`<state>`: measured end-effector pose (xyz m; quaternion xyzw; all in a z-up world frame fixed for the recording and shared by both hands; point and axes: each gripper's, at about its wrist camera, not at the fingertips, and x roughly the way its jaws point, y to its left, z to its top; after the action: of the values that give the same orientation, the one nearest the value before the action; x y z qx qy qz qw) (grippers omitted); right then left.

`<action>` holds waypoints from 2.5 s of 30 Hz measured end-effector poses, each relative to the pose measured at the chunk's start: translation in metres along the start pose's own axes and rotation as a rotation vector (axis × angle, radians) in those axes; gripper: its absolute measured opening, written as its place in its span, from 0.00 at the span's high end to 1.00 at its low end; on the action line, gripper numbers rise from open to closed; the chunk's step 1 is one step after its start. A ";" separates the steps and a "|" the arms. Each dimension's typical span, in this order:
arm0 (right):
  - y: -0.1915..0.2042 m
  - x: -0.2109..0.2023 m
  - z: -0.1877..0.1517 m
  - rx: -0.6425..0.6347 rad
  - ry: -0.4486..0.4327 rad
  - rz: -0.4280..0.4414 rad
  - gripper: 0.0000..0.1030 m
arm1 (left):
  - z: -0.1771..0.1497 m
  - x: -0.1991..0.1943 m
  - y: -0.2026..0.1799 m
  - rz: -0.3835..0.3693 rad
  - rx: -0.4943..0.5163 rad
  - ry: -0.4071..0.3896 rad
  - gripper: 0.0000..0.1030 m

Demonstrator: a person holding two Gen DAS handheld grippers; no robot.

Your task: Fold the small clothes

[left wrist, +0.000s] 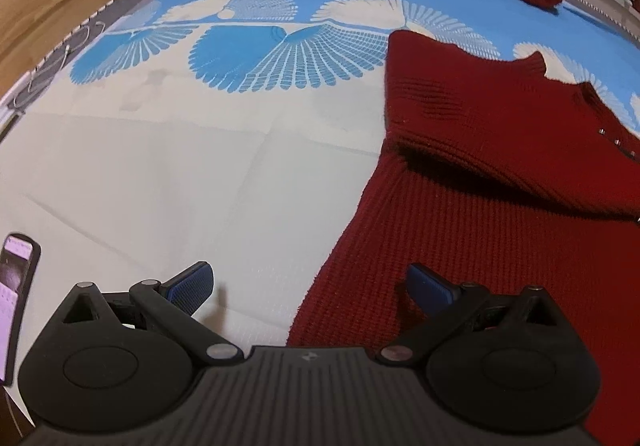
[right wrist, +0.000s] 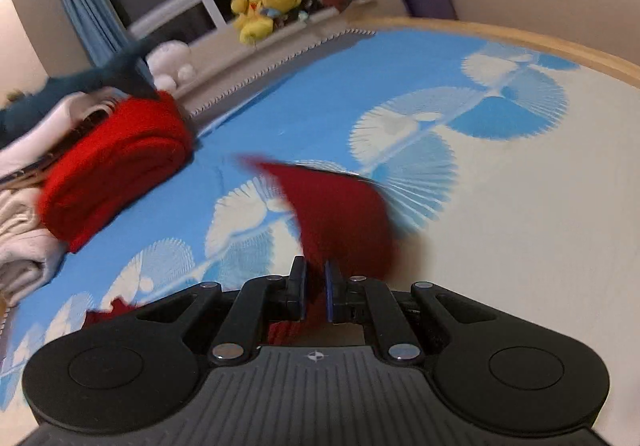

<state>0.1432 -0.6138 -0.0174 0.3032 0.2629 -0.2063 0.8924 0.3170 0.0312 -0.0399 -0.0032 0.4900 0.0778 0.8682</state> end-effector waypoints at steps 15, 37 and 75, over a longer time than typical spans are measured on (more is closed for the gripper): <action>-0.004 0.012 -0.010 0.029 -0.042 -0.060 0.23 | -0.001 0.010 -0.014 -0.008 -0.016 0.039 0.00; -0.017 0.026 -0.020 0.194 -0.176 -0.173 0.87 | 0.000 0.007 -0.005 -0.025 -0.046 0.048 0.00; 0.308 0.033 -0.066 -0.459 -0.304 0.023 0.89 | 0.004 -0.013 0.013 -0.071 -0.109 0.012 0.00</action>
<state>0.3091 -0.3528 0.0519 0.0616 0.1624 -0.1744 0.9692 0.3122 0.0426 -0.0255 -0.0684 0.4896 0.0735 0.8661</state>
